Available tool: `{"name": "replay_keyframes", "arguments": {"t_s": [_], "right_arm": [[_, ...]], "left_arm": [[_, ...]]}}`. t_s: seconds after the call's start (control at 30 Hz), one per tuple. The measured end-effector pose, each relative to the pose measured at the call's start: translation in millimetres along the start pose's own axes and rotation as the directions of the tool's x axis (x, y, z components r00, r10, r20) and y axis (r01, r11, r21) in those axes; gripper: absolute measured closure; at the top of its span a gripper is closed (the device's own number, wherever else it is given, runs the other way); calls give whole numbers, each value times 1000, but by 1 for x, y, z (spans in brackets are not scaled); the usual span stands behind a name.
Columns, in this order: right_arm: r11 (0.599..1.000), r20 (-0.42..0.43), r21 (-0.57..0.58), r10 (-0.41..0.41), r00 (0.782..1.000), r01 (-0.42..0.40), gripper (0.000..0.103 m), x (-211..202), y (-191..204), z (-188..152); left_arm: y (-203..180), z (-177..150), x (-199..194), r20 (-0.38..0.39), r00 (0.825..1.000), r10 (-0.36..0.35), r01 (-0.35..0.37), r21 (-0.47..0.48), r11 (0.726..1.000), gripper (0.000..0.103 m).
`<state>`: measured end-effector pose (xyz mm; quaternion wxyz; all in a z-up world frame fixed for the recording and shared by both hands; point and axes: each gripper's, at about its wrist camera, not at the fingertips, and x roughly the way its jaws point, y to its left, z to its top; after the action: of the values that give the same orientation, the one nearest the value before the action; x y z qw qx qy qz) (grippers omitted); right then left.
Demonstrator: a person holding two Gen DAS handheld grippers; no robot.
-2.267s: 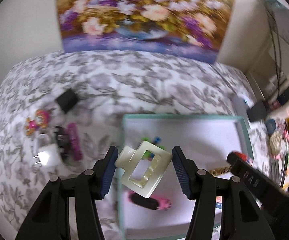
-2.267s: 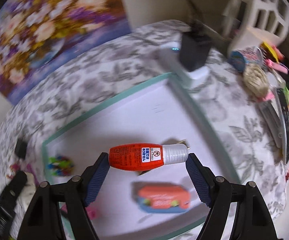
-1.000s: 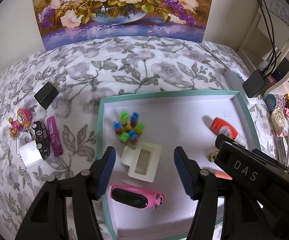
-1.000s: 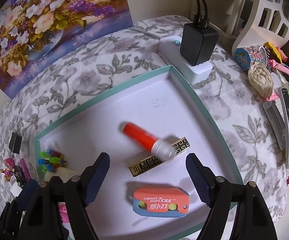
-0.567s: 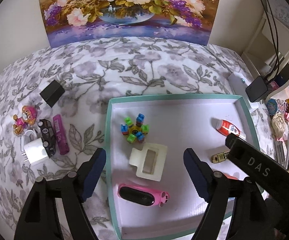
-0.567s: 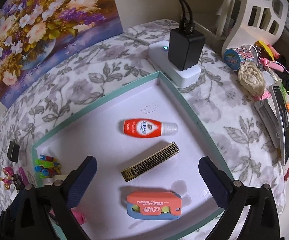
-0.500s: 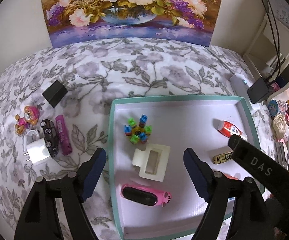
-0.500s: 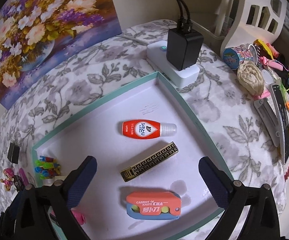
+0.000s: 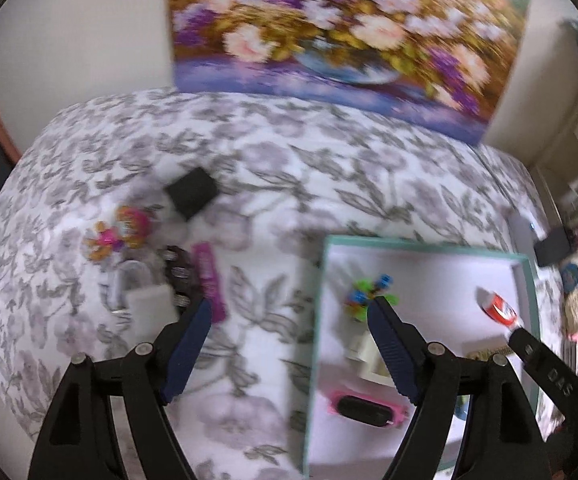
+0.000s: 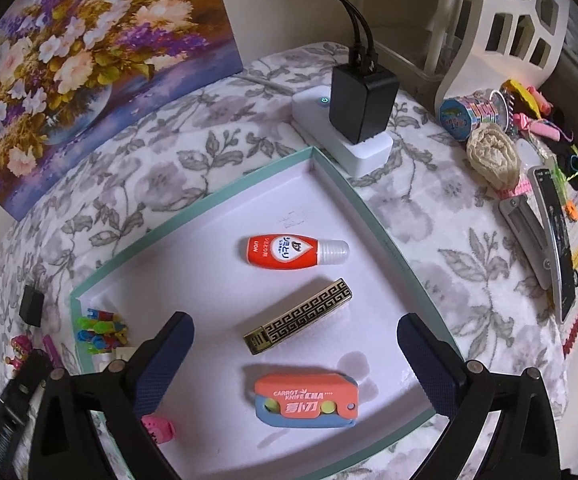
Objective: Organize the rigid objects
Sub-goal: 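Move both grippers back from the tray toward the remaining objects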
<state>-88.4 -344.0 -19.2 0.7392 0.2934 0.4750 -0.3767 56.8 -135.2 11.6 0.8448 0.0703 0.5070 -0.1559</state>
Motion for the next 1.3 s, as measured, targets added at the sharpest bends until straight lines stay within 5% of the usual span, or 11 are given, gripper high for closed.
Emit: {"name": "replay_keyframes", "arguments": {"t_s": [0.2, 0.47, 0.53, 0.63, 1.3], "right_arm": [[999, 7, -34, 19, 1000, -19, 0, -7, 13, -6], [988, -7, -136, 73, 997, -73, 0, -10, 51, -23], [983, -11, -162, 84, 996, -84, 0, -11, 61, -28], [977, -16, -181, 113, 993, -114, 0, -13, 73, -34], [861, -90, -430, 260, 961, -274, 0, -29, 198, -94]], "left_arm": [[43, 10, -2, 12, 997, 76, -74, -91, 993, 22], [91, 15, 3, -24, 997, 72, -75, -200, 977, 21], [103, 16, 5, -22, 998, 65, -68, -224, 972, 9], [116, 17, 7, -23, 998, 55, -59, -253, 966, 9], [200, 18, 22, -127, 980, 156, -186, -278, 942, 9]]}}
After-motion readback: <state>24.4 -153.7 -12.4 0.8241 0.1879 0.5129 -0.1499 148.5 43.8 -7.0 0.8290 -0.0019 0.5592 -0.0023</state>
